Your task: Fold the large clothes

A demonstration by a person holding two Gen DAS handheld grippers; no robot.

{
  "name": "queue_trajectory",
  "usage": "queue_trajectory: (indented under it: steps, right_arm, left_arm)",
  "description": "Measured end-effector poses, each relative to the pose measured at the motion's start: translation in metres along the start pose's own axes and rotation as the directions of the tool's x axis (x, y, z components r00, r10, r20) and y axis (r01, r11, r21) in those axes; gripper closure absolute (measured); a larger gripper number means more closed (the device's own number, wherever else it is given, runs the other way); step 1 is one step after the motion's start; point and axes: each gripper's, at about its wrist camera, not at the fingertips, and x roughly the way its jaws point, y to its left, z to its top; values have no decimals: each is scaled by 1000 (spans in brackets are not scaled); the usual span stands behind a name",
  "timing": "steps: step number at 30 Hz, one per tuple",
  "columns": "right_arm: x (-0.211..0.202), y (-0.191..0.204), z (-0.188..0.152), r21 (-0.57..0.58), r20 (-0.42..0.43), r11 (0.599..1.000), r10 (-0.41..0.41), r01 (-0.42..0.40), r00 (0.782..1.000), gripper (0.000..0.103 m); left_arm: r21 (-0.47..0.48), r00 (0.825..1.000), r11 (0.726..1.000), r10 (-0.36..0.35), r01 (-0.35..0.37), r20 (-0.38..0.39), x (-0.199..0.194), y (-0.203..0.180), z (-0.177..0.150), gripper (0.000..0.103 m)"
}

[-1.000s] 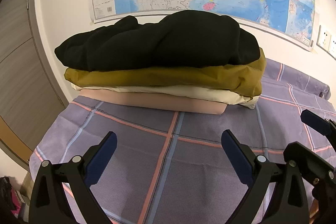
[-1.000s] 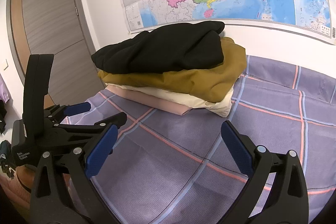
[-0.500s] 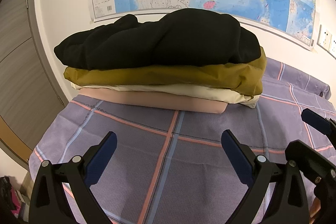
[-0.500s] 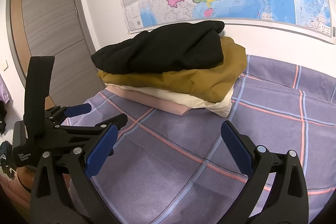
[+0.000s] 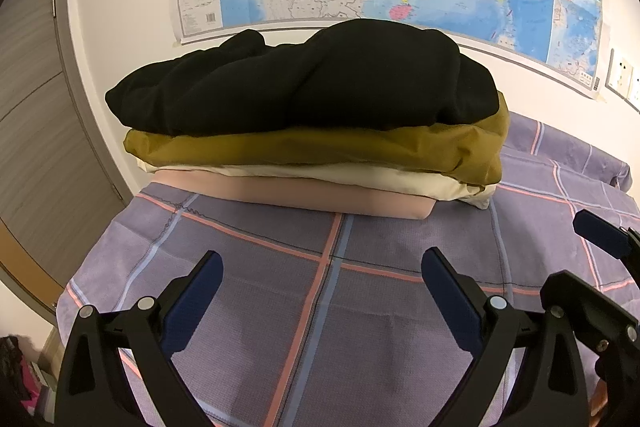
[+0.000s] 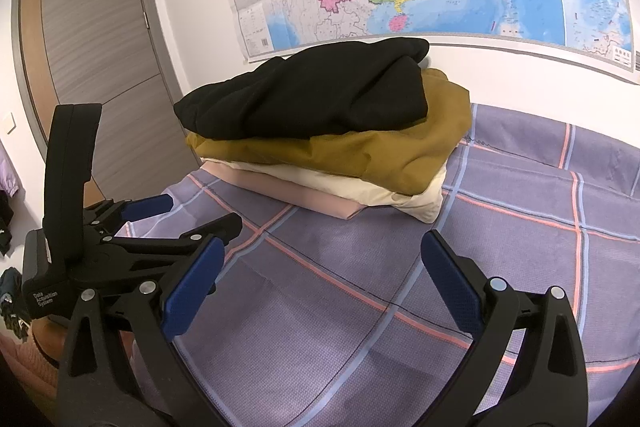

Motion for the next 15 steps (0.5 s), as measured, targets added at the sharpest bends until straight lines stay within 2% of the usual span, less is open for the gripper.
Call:
queue_trajectory:
  steps: [5,9,13,15]
  right_arm:
    - [0,-1,0,3,-1,1000,-1,1,1000,6]
    - [0,-3,-2,15,0,1000,-11,11,1000,6]
    - [-9,-12,-5,32,7,998,-45,45,999,6]
    - [-19,-24,-12,44,-8,994,-102,102,995,6]
  left_arm:
    - [13,999,1000,18,-18,29,-2,-3,-1,7]
    - [12,1000,1000,-4,4,6,2,-5,-1,7]
    - [17,996,997,-79,80,-40,9,-18,-3,7]
    - [50,990,991,-120,124,-68,13,-34,-7,7]
